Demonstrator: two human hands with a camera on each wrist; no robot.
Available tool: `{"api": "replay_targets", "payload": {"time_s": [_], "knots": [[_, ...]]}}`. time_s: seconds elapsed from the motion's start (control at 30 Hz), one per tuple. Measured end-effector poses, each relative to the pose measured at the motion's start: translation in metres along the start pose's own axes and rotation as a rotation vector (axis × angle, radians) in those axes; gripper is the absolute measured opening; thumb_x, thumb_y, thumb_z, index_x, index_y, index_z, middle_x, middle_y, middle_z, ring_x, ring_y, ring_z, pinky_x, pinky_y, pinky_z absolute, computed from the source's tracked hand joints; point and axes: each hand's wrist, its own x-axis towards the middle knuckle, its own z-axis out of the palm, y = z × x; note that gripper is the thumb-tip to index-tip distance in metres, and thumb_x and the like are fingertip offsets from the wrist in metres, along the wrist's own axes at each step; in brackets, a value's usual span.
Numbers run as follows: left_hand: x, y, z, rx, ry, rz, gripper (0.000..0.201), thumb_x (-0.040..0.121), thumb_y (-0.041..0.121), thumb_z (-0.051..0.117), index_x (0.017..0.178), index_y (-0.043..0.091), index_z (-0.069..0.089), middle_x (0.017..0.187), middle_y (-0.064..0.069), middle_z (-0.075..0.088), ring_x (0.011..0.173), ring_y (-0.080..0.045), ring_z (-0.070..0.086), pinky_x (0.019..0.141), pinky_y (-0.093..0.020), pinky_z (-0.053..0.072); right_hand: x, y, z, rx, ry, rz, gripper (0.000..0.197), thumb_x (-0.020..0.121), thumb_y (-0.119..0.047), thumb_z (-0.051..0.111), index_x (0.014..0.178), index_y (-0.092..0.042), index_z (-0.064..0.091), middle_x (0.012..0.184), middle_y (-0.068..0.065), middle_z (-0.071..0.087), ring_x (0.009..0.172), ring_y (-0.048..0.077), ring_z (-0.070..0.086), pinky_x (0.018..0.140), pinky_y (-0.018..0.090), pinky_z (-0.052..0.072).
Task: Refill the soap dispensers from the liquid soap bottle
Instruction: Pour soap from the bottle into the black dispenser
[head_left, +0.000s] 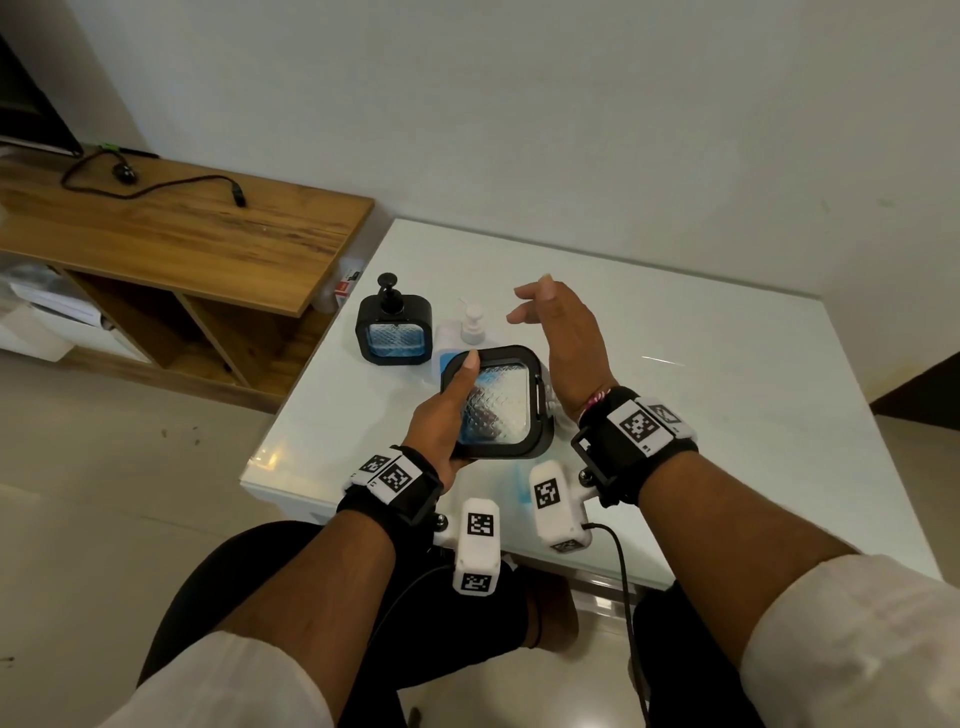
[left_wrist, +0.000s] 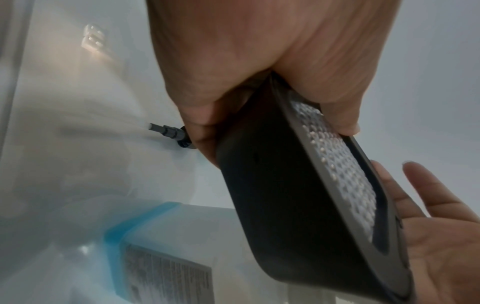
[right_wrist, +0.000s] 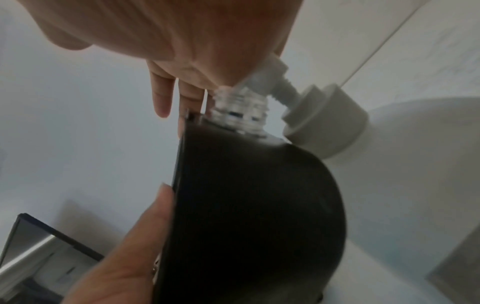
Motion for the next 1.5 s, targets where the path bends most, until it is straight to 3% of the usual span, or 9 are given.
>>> {"api": "replay_targets", "payload": {"time_s": [0.23, 0.4, 0.6, 0.77, 0.87, 1.0, 1.17, 1.3, 1.5], "knots": [[-0.003, -0.001, 0.001, 0.01, 0.011, 0.0, 0.093, 0.049, 0.069, 0.082, 0.126, 0.018, 0.068, 0.118, -0.007, 0.076, 0.11, -0.03, 0.072, 0.098, -0.051, 0.057, -0.003, 0.004, -0.003, -0.01, 0.012, -0.003, 0.055, 0.084, -0.067, 0.029, 0.089, -0.023, 0.061, 0.1, 0.001, 0.069, 0.104, 0.014, 0.062, 0.089, 0.014, 0.037], [-0.003, 0.001, 0.001, 0.011, 0.016, -0.001, 0.09, 0.052, 0.068, 0.08, 0.126, 0.018, 0.068, 0.117, -0.007, 0.076, 0.109, -0.029, 0.072, 0.097, -0.05, 0.058, 0.001, 0.0, -0.001, 0.011, 0.015, -0.014, 0.054, 0.084, -0.067, 0.029, 0.09, -0.023, 0.061, 0.101, 0.003, 0.069, 0.104, 0.012, 0.061, 0.081, -0.002, 0.032], [-0.006, 0.002, 0.004, 0.031, 0.012, -0.011, 0.079, 0.06, 0.066, 0.076, 0.122, 0.018, 0.069, 0.115, -0.006, 0.077, 0.106, -0.028, 0.073, 0.085, -0.042, 0.062, -0.005, 0.009, -0.004, -0.04, -0.01, -0.023, 0.058, 0.085, -0.065, 0.029, 0.095, -0.017, 0.061, 0.091, 0.002, 0.069, 0.097, 0.013, 0.063, 0.084, 0.005, 0.036], [-0.006, 0.0, 0.002, 0.009, 0.019, -0.016, 0.088, 0.054, 0.068, 0.079, 0.126, 0.018, 0.068, 0.116, -0.006, 0.076, 0.108, -0.028, 0.073, 0.091, -0.045, 0.06, -0.002, 0.003, -0.001, -0.002, 0.002, -0.045, 0.053, 0.087, -0.063, 0.029, 0.091, -0.02, 0.06, 0.104, 0.005, 0.068, 0.105, 0.016, 0.061, 0.091, 0.011, 0.037], [-0.005, 0.0, 0.003, 0.009, 0.015, -0.01, 0.087, 0.055, 0.067, 0.079, 0.126, 0.018, 0.068, 0.116, -0.007, 0.077, 0.108, -0.028, 0.073, 0.092, -0.046, 0.06, -0.003, 0.006, -0.002, -0.019, -0.003, -0.044, 0.057, 0.087, -0.063, 0.031, 0.095, -0.015, 0.061, 0.093, 0.003, 0.068, 0.098, 0.017, 0.063, 0.091, 0.026, 0.044], [-0.004, -0.001, 0.003, 0.02, 0.017, -0.009, 0.091, 0.05, 0.07, 0.08, 0.124, 0.019, 0.069, 0.117, -0.007, 0.076, 0.108, -0.028, 0.073, 0.092, -0.046, 0.06, -0.005, 0.01, -0.004, -0.051, -0.002, -0.033, 0.062, 0.085, -0.064, 0.032, 0.099, -0.012, 0.062, 0.086, 0.0, 0.067, 0.093, 0.017, 0.064, 0.09, 0.03, 0.046], [-0.004, -0.002, 0.001, 0.005, 0.022, -0.004, 0.094, 0.049, 0.069, 0.081, 0.127, 0.018, 0.068, 0.117, -0.007, 0.076, 0.11, -0.029, 0.072, 0.096, -0.05, 0.058, -0.003, 0.002, -0.001, 0.008, 0.005, -0.025, 0.063, 0.083, -0.066, 0.03, 0.103, -0.016, 0.061, 0.097, 0.006, 0.068, 0.098, 0.012, 0.062, 0.087, 0.018, 0.042], [-0.004, 0.0, 0.003, 0.007, 0.008, -0.003, 0.084, 0.058, 0.066, 0.078, 0.126, 0.017, 0.069, 0.115, -0.007, 0.077, 0.109, -0.029, 0.073, 0.095, -0.049, 0.059, -0.003, 0.005, -0.002, -0.051, -0.022, -0.022, 0.064, 0.084, -0.067, 0.03, 0.1, -0.013, 0.061, 0.093, 0.003, 0.067, 0.093, 0.012, 0.061, 0.09, 0.027, 0.045], [-0.007, -0.001, 0.004, 0.015, 0.008, -0.019, 0.074, 0.066, 0.065, 0.076, 0.122, 0.018, 0.069, 0.113, -0.006, 0.077, 0.106, -0.027, 0.073, 0.084, -0.04, 0.062, -0.007, 0.004, -0.004, -0.027, -0.008, -0.003, 0.065, 0.082, -0.068, 0.029, 0.103, -0.016, 0.061, 0.093, 0.003, 0.067, 0.094, 0.01, 0.061, 0.088, 0.019, 0.042]]}}
